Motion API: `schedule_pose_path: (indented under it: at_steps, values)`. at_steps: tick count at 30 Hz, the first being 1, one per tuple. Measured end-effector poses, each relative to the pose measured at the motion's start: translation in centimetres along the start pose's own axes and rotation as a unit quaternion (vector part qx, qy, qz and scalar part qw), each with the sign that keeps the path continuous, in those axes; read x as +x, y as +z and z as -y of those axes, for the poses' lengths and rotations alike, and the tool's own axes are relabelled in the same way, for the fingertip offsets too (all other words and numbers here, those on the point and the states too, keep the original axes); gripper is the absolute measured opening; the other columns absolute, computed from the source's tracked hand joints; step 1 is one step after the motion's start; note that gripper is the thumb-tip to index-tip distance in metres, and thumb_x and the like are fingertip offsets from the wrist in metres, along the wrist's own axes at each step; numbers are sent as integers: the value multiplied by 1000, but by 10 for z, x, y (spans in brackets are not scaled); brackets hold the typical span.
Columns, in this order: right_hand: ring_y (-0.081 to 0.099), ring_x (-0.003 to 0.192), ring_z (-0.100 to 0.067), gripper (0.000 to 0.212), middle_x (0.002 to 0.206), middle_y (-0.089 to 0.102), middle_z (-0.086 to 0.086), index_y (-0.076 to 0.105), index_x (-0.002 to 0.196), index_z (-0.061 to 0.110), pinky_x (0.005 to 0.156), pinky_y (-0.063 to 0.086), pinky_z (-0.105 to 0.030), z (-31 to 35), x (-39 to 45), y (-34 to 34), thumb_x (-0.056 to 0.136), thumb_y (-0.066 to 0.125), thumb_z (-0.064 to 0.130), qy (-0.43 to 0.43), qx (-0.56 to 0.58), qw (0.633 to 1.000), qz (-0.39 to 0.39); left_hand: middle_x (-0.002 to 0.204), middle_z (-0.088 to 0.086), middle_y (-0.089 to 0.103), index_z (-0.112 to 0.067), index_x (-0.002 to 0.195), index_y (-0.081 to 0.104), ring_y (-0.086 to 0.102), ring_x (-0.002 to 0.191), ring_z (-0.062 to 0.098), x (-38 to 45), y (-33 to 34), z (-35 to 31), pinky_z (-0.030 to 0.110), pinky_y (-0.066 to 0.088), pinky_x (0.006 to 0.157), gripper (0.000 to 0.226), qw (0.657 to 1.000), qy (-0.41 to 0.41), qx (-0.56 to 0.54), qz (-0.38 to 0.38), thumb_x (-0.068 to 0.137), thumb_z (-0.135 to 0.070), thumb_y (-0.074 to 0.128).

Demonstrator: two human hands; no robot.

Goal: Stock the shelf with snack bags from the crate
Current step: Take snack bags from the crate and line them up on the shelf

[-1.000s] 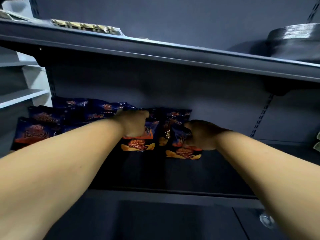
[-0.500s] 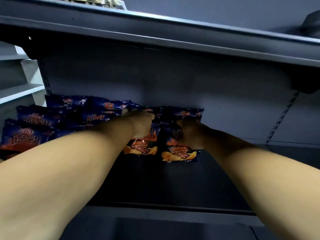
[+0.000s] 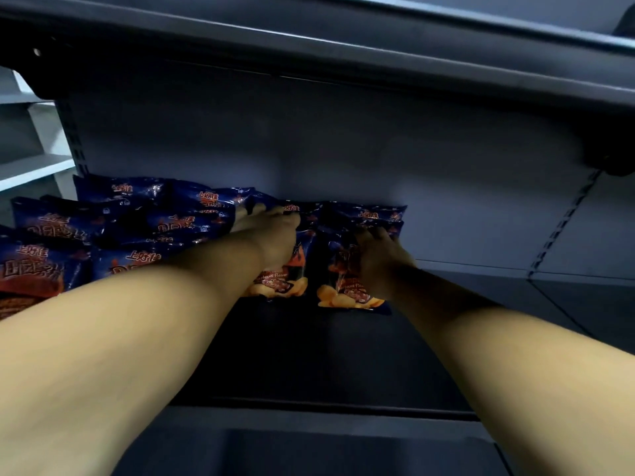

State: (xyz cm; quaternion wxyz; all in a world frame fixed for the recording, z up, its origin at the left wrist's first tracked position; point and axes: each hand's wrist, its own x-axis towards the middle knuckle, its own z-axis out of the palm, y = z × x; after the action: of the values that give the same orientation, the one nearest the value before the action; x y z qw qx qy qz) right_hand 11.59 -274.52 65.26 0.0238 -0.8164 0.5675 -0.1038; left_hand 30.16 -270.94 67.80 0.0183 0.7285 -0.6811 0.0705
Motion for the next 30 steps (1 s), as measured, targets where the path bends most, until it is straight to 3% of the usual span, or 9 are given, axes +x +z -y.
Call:
schedule_pose_path:
  at_steps: [5, 13, 18, 25, 30]
  values:
    - [28, 135, -33, 65, 148, 31, -8, 27, 148, 21, 109, 30, -46, 7, -12, -4, 95, 46, 53, -2, -5, 998, -63, 145, 8, 34, -23, 147, 25, 27, 135, 33, -8, -3, 1, 58, 8, 115, 71, 1000, 11, -5, -26, 84, -9, 54]
    - [28, 135, -32, 65, 148, 31, -7, 25, 149, 20, 111, 28, -45, 15, -32, -9, 91, 54, 27, -13, -23, 997, -78, 149, 6, 26, -23, 148, 23, 23, 136, 32, -27, 2, -4, 56, 6, 116, 70, 997, 24, -27, -61, 87, -25, 57]
    - [27, 136, -31, 68, 150, 29, -6, 28, 147, 19, 111, 27, -44, 16, -46, -15, 89, 57, 38, -17, -31, 997, -66, 146, 6, 30, -22, 144, 32, 24, 136, 31, -43, 0, -16, 55, 12, 115, 62, 996, 25, -42, -68, 88, -40, 55]
    - [27, 137, -30, 72, 151, 30, -4, 25, 149, 23, 110, 28, -45, 14, -74, -35, 88, 54, 50, -26, -22, 998, -57, 143, 6, 36, -23, 143, 33, 30, 131, 29, -73, -21, -39, 47, 25, 105, 59, 995, 11, -63, -81, 90, -41, 52]
    - [25, 138, -31, 77, 153, 27, -5, 23, 150, 25, 111, 28, -45, 3, -104, -51, 88, 52, 60, -15, -41, 999, -21, 145, 2, 38, -26, 139, 38, 33, 132, 28, -101, -37, -63, 46, 27, 105, 51, 997, -25, -62, -43, 92, -43, 49]
